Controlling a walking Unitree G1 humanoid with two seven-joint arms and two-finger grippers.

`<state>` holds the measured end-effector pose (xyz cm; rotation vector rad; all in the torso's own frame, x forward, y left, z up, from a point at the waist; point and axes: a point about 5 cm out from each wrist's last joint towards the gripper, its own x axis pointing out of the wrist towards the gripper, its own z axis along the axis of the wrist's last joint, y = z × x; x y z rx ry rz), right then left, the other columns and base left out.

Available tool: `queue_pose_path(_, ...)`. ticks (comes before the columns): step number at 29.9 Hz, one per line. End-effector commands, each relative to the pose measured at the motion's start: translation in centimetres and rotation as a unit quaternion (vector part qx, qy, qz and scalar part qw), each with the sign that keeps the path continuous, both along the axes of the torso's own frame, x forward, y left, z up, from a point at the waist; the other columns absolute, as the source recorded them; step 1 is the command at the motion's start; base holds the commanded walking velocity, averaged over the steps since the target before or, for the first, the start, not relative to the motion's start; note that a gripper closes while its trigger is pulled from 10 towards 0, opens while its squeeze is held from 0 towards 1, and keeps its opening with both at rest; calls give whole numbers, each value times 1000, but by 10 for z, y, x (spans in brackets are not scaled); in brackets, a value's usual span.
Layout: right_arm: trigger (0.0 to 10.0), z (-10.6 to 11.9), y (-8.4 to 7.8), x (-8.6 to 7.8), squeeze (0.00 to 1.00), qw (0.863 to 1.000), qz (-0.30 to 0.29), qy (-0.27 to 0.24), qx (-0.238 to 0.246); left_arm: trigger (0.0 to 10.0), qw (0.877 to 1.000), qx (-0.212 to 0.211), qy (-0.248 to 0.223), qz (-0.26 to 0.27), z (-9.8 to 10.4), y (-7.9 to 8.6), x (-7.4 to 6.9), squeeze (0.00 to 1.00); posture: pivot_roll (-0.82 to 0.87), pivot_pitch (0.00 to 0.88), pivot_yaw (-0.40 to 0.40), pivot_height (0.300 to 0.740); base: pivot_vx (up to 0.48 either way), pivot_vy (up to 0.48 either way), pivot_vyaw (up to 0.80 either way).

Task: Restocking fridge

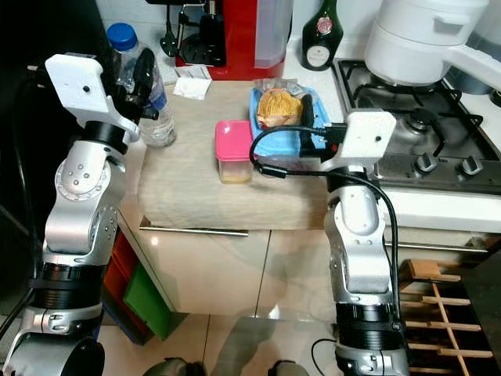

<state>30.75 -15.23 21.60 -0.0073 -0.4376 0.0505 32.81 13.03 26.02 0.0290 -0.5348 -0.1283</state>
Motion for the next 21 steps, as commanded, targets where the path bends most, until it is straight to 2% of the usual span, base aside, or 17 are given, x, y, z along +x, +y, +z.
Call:
queue_pose_path(1, 10000, 2, 0, 1, 0, 1000, -4, -6, -7, 10000, 999, 4, -35, -2, 16, -3, -4, 0, -109, 0, 26, 740, 0, 0, 0)
queue_pose_path(3, 10000, -1, -4, 1, 0, 1000, -19, 0, -17, 10000, 1000, 1, -27, -1, 14, -2, -3, 0, -111, 0, 25, 740, 0, 0, 0)
queue_pose_path(6, 10000, -7, -9, 3, 0, 999, -34, 16, -16, 10000, 1000, -27, -1, -7, 8, -1, 0, 0, -116, 0, 25, 740, -276, 0, 0)
queue_pose_path(9, 10000, -10, -11, 3, 0, 999, -37, 24, -13, 10000, 999, -36, 12, -10, 4, 0, 1, 0, -121, 0, 24, 740, -287, 0, 0)
queue_pose_path(14, 10000, -13, -11, 3, 0, 999, -37, 30, -12, 10000, 999, -23, 14, -24, 0, -8, 0, 0, -121, 0, 27, 740, -286, 0, 0)
queue_pose_path(21, 10000, -15, -10, 4, 0, 999, -37, 36, -11, 10000, 999, -15, 17, -26, 0, -8, 1, 0, -119, 0, 27, 740, -289, 0, 0)
